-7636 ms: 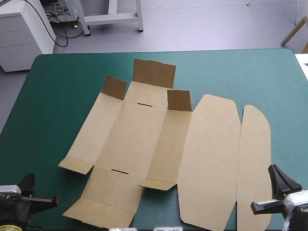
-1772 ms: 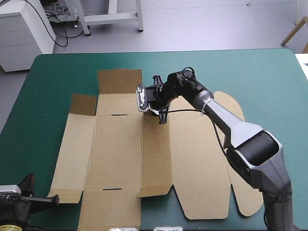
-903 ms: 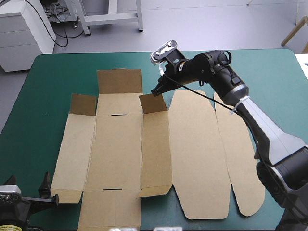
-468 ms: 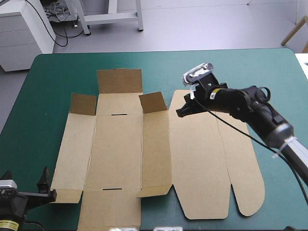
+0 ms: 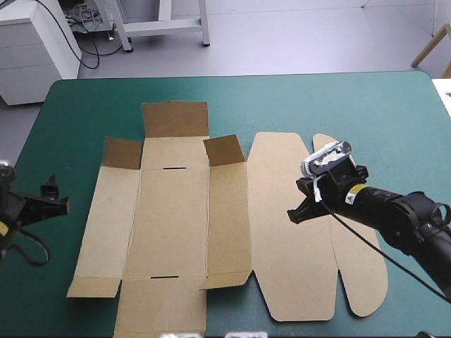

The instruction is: Fold the box

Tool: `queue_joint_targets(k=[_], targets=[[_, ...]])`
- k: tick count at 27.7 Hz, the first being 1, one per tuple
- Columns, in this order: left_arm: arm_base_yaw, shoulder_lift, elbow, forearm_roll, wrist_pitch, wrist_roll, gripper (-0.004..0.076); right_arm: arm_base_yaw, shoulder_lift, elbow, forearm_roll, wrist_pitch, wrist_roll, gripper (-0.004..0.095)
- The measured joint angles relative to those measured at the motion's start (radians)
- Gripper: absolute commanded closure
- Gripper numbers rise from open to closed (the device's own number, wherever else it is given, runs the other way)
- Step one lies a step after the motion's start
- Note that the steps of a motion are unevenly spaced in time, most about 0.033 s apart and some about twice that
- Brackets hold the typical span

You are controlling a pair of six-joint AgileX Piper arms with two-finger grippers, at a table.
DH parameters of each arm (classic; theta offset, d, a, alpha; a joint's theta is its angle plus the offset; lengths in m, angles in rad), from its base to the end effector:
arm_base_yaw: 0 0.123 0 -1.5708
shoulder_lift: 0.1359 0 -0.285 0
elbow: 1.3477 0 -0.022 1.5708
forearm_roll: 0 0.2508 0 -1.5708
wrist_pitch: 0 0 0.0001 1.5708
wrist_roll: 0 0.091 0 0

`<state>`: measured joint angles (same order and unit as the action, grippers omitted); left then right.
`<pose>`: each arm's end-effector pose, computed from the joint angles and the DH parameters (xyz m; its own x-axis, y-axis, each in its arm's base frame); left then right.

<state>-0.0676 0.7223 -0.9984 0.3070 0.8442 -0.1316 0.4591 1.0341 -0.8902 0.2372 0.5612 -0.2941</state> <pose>0.1209 0.0124 0.4091 -0.4494 0.1045 -0.8872 -0.1026 0.9805 0.1675 0.1874 0.1053 0.3417 -0.4589 -0.3287 -0.8255 -0.5766 0.8170 -0.0049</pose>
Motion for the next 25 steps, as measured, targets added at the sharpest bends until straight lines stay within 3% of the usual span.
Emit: queue_joint_targets(k=[6,11,17,21,22,25], targets=[[0.000,0.197,-0.087,-0.055,-0.028,0.012,0.0222,0.000,-0.118,0.095,-0.012,-0.027,0.014,0.0908],[0.021,0.289,-0.093,-0.082,-0.027,0.030,0.0228,0.000,-0.204,0.150,-0.019,-0.027,0.032,0.0908],[0.241,0.394,-0.093,-0.332,-0.015,0.204,0.0228,0.000,-0.309,0.169,-0.025,0.039,0.034,0.0908],[0.465,0.451,-0.093,-0.646,0.071,0.477,0.0228,0.000,-0.376,0.170,-0.027,0.100,0.037,0.0908],[0.557,0.491,-0.093,-0.777,0.149,0.574,0.0228,0.000,-0.413,0.170,-0.027,0.124,0.038,0.0908],[0.629,0.577,-0.092,-0.875,0.265,0.641,0.0226,0.000,-0.482,0.170,-0.028,0.169,0.041,0.0908]])
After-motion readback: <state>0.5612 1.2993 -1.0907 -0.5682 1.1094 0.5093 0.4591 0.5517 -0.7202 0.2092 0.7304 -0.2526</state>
